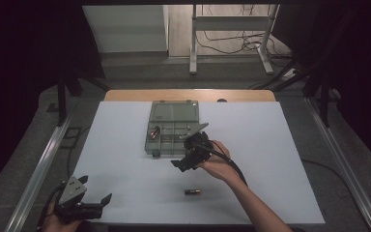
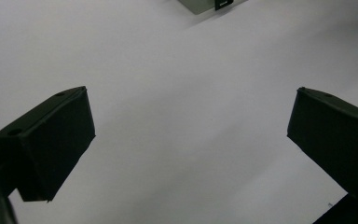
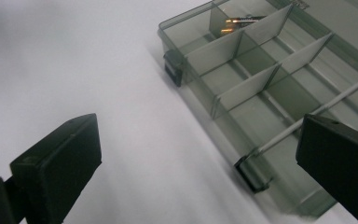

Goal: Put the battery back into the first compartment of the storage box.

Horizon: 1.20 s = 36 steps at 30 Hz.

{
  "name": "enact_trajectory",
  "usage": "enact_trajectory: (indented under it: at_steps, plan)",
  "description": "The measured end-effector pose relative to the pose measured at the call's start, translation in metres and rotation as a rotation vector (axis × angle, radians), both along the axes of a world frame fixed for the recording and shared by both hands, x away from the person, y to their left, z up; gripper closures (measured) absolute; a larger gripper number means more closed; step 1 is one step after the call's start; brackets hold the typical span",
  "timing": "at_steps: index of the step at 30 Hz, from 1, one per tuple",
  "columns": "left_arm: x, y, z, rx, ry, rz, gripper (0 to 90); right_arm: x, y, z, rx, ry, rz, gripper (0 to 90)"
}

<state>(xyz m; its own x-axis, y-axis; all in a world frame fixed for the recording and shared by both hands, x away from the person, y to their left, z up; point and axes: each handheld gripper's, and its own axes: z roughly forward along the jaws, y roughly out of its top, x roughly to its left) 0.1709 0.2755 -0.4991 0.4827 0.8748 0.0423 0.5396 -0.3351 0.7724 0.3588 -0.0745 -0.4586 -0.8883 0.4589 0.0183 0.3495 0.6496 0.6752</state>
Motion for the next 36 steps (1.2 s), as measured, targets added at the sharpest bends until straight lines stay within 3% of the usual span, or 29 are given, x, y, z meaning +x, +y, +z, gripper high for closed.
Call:
enact_trajectory:
  at_steps: [4, 21, 25, 32, 36]
  plan:
    - [0.000, 0.001, 0.000, -0.003, 0.000, 0.000, 1.3, -0.011, -0.007, -0.002, -0.005, -0.009, 0.005, 0.2]
    - [0.000, 0.002, 0.000, -0.017, -0.001, 0.003, 1.1, -0.051, -0.033, -0.016, -0.147, 0.089, -0.019, 0.2]
    - [0.000, 0.002, 0.000, -0.018, -0.002, 0.003, 1.1, -0.062, -0.033, -0.018, -0.172, 0.055, -0.016, 10.7]
    - [0.000, 0.002, 0.000, -0.022, -0.001, 0.003, 1.1, -0.074, -0.034, -0.034, -0.218, 0.073, 0.056, 36.1]
    - [0.000, 0.002, 0.000, -0.017, -0.001, 0.000, 1.1, -0.075, -0.030, -0.041, -0.246, 0.108, 0.110, 50.7]
